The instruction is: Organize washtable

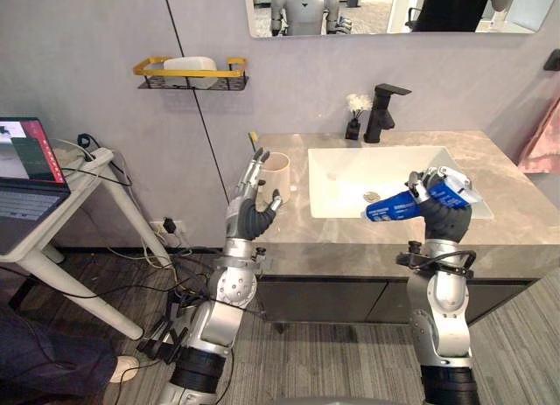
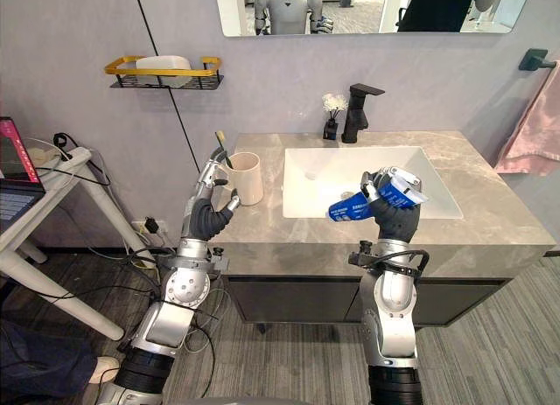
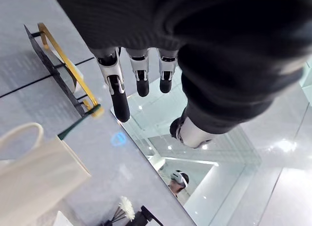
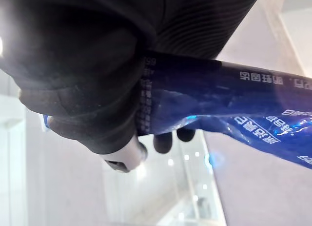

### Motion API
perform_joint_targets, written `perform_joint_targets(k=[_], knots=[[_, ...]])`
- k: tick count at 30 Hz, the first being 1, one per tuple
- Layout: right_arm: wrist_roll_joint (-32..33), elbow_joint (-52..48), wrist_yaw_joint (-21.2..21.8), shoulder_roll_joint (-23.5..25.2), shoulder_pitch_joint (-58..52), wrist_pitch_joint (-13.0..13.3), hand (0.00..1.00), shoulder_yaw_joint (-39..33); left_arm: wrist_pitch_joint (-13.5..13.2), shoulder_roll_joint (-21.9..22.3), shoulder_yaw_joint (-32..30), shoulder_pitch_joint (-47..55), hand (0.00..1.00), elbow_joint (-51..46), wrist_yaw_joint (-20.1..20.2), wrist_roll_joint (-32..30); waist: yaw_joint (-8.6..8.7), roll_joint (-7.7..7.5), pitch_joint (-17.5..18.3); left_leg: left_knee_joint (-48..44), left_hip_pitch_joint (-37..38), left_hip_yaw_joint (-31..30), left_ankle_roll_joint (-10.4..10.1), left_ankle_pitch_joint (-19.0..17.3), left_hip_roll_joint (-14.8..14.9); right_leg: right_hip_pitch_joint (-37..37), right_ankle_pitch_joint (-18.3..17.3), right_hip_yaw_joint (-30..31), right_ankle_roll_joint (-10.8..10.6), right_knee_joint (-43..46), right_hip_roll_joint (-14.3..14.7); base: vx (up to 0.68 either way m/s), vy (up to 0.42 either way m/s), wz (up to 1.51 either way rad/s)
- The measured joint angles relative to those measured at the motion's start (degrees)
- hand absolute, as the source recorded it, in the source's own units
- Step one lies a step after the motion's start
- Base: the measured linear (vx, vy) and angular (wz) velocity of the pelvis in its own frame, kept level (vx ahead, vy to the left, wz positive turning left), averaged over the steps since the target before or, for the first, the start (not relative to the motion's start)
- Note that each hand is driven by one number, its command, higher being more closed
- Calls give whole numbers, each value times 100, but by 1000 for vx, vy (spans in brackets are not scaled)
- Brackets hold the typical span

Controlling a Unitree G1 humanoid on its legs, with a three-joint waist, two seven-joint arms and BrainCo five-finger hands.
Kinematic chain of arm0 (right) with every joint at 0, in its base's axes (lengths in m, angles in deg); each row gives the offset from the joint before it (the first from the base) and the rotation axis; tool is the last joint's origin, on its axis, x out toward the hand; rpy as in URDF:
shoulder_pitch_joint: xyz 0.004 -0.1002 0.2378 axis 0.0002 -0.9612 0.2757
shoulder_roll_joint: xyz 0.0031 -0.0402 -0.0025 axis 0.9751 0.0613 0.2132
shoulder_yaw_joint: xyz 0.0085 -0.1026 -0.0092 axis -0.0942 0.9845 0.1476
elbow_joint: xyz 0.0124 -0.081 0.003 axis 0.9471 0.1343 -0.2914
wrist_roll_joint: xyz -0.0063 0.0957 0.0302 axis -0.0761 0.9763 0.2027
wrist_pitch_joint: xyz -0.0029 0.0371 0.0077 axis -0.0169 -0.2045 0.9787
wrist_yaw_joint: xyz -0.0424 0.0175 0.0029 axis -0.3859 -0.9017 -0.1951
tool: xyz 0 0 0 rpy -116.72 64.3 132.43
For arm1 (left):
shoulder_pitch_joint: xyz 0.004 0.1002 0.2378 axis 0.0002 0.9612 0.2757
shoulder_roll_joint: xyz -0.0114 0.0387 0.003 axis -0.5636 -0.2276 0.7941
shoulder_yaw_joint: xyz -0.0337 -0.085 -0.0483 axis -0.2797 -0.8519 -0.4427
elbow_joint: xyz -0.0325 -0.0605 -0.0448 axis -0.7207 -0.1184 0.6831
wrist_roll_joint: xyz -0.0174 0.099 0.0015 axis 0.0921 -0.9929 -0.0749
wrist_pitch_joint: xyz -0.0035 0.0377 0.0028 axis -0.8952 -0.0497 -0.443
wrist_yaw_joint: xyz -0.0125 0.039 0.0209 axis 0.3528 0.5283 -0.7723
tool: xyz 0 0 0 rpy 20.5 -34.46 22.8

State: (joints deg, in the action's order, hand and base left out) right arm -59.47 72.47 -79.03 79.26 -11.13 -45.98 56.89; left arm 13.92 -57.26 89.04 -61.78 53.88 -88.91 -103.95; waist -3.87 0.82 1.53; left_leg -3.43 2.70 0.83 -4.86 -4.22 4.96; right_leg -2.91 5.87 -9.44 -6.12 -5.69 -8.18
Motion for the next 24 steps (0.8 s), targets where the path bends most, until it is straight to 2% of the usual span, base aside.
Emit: perform_joint_targets(k=[5, 10, 13, 17, 18, 20, 21, 24], knots=[[-4, 0, -14, 33, -58, 15, 100, -158, 4, 63, -114, 18, 0, -47, -5, 1, -7, -13, -27, 26, 9, 0, 1, 0, -2, 1, -7, -1, -7, 0, -2, 0, 0, 0], [-2, -64, -26, 8, -117, 15, 100, -534, 13, 65, -556, 237, 0, -475, -38, 0, -9, -8, -77, 33, 19, 10, 1, 0, -1, 0, -10, 9, -8, 0, -1, 0, 0, 0], [-1, -273, -71, -195, 54, 20, 100, -832, -48, 74, -770, 632, 0, -797, -131, 3, -20, -21, -98, 40, 28, 20, 1, 0, -1, -3, -9, 18, -9, 1, 0, 0, 0, 0], [21, -289, -269, -909, 1028, 127, 100, -1264, -242, 68, -875, 1341, 0, -888, -143, 4, -78, -67, -221, 46, 90, 19, 2, -1, -1, -114, -17, 7, -13, 1, 0, -25, -1, 1], [103, -225, -340, -1174, 1392, 265, 100, -1394, -300, 57, -774, 1601, 0, -878, -125, 16, -162, -88, -245, 56, 86, 19, 2, -2, -1, -114, -27, 2, -17, 1, 0, -63, -4, 4], [280, 62, -473, -1610, 2005, 465, 100, -1515, -407, 35, -634, 2011, 0, -795, -28, 108, -220, -134, -273, 90, 65, -2, 2, -1, 0, -116, -47, -33, -15, 2, -1, -37, -5, 10], [427, 302, -573, -1889, 2344, 536, 100, -1523, -474, -11, -498, 2152, 0, -528, 121, 128, -327, -151, -284, 111, 65, -10, 2, 1, 1, -115, -48, -51, -15, 2, -1, -23, -7, 12], [736, 1058, -641, -2434, 3172, 567, 100, -1458, -521, -120, -304, 2345, 0, 523, 456, 158, -436, -212, -313, 144, 4, -98, -30, 23, 0, -107, -92, -155, -66, 3, -6, -4, -11, 18]])
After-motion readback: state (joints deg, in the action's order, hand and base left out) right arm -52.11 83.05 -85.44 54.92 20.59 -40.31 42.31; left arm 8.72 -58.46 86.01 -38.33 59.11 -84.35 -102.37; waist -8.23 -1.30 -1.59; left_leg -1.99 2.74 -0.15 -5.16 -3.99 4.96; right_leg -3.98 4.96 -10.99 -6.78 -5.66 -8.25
